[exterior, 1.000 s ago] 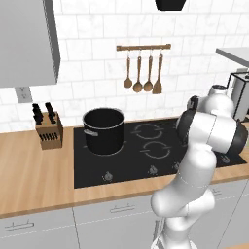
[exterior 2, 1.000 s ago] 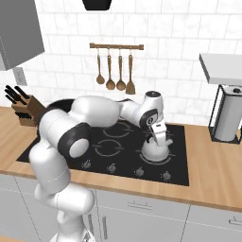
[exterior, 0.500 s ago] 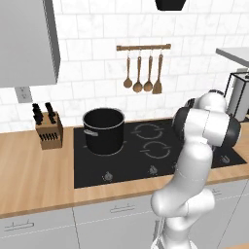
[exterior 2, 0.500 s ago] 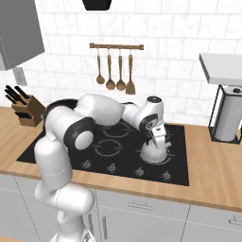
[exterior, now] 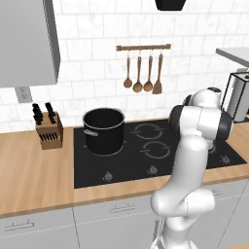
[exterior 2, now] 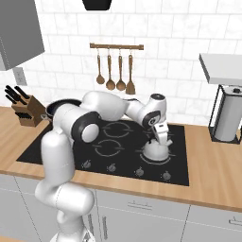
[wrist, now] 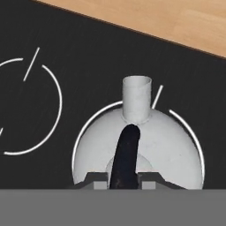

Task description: Pick the kettle from the counter and place it on a stove burner. Then turn the burner on.

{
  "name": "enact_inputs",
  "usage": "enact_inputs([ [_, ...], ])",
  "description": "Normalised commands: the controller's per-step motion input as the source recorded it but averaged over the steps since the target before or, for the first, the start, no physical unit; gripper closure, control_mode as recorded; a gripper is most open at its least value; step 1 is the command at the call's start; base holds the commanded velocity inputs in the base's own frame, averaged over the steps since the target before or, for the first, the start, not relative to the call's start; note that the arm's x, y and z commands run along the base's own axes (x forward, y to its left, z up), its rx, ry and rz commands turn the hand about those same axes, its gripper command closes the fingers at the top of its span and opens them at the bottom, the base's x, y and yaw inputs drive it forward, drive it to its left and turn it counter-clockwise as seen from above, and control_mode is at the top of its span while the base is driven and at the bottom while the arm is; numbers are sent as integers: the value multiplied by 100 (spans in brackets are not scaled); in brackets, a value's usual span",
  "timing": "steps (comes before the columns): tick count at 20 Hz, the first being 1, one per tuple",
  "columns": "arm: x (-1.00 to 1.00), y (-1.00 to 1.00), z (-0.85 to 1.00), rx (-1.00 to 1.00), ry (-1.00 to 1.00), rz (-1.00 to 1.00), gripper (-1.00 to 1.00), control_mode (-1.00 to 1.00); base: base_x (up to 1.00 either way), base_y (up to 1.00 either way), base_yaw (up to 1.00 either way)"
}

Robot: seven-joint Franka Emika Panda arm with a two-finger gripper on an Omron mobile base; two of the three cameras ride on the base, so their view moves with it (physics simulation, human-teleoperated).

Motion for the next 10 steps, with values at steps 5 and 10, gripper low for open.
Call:
enact_inputs([
  [5,0,-19,-44,2,0,0,100,-100,0,0,0],
  [10,0,-5,-6,1,-2,0,100,-100,0,0,0],
])
